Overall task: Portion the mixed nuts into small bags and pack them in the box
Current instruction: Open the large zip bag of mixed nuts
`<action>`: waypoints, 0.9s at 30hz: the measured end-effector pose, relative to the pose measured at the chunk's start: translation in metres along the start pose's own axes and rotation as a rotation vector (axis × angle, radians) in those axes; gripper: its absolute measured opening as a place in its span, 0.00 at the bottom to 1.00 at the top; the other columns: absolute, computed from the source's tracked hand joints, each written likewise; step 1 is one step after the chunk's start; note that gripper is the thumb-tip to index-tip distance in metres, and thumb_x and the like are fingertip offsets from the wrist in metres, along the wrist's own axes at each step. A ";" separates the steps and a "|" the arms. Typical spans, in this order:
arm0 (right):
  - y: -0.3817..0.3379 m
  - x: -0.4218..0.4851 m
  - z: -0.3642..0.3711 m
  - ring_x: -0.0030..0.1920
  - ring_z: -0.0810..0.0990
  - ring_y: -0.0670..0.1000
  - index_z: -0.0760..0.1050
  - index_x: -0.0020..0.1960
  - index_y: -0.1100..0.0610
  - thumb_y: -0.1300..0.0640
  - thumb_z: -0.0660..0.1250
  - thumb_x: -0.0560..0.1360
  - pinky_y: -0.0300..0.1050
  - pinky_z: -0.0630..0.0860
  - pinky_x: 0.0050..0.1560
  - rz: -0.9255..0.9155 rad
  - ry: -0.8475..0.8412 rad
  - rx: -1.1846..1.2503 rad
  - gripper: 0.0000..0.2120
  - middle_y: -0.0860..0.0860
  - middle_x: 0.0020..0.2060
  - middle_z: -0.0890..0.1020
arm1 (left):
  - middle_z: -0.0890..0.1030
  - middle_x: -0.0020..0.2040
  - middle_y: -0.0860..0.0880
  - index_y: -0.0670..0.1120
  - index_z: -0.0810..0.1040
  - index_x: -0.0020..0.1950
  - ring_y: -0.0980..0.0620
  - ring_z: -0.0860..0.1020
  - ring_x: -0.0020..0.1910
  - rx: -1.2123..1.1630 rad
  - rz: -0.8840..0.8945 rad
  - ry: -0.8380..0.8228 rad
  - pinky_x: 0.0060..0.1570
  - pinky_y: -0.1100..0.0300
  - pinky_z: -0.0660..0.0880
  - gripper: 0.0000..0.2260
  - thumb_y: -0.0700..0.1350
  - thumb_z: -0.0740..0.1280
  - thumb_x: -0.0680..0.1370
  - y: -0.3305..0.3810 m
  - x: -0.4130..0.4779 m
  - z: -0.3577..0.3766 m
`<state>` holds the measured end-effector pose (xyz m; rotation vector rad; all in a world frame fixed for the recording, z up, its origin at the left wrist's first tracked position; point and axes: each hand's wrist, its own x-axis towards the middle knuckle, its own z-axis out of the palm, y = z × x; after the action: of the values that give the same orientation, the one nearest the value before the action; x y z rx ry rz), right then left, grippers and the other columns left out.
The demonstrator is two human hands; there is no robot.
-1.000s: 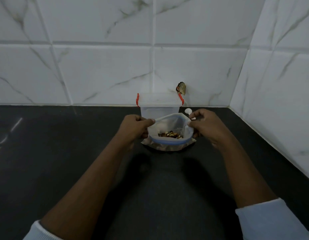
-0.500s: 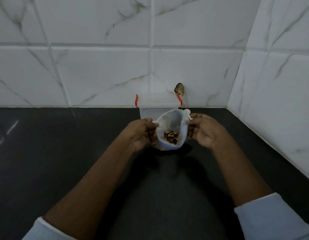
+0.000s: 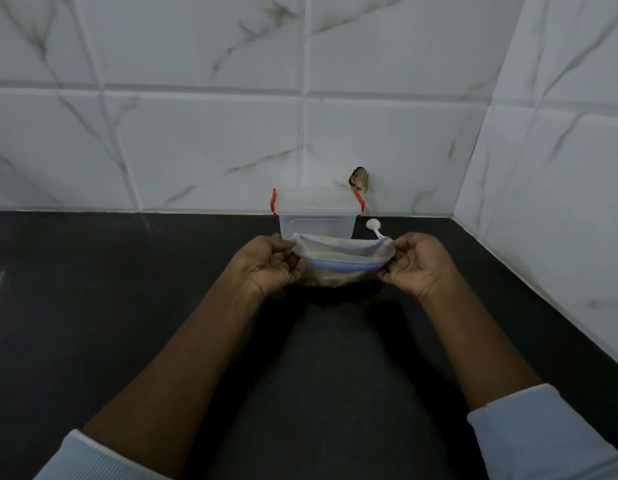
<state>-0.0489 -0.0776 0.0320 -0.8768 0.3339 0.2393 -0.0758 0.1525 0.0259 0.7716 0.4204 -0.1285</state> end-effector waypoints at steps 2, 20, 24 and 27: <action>0.002 0.003 0.001 0.47 0.77 0.54 0.73 0.45 0.57 0.71 0.54 0.77 0.48 0.73 0.47 -0.042 0.028 -0.061 0.14 0.57 0.48 0.79 | 0.78 0.52 0.41 0.49 0.74 0.51 0.46 0.77 0.45 0.054 0.049 -0.004 0.57 0.50 0.75 0.18 0.26 0.58 0.78 -0.002 -0.003 0.004; 0.009 0.010 0.004 0.50 0.78 0.58 0.72 0.52 0.56 0.81 0.47 0.76 0.54 0.79 0.52 -0.081 -0.003 0.155 0.25 0.63 0.54 0.75 | 0.77 0.57 0.32 0.34 0.74 0.54 0.35 0.79 0.52 -0.256 0.005 0.067 0.54 0.50 0.81 0.12 0.28 0.54 0.77 -0.001 -0.012 0.000; 0.007 0.003 0.002 0.50 0.79 0.59 0.75 0.56 0.65 0.77 0.48 0.77 0.57 0.79 0.60 -0.068 -0.038 0.176 0.20 0.64 0.50 0.78 | 0.80 0.59 0.37 0.42 0.72 0.48 0.38 0.81 0.58 -0.302 0.014 0.016 0.63 0.48 0.78 0.03 0.37 0.61 0.76 0.000 -0.012 0.000; 0.004 0.003 -0.002 0.48 0.81 0.57 0.76 0.48 0.63 0.68 0.57 0.77 0.56 0.80 0.45 -0.077 -0.043 0.010 0.09 0.60 0.45 0.80 | 0.82 0.46 0.43 0.42 0.79 0.47 0.45 0.81 0.44 0.187 0.125 0.045 0.40 0.55 0.80 0.05 0.43 0.65 0.79 0.000 -0.011 0.001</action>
<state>-0.0474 -0.0761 0.0269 -0.8721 0.2609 0.1847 -0.0858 0.1509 0.0311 0.9845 0.4056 -0.0337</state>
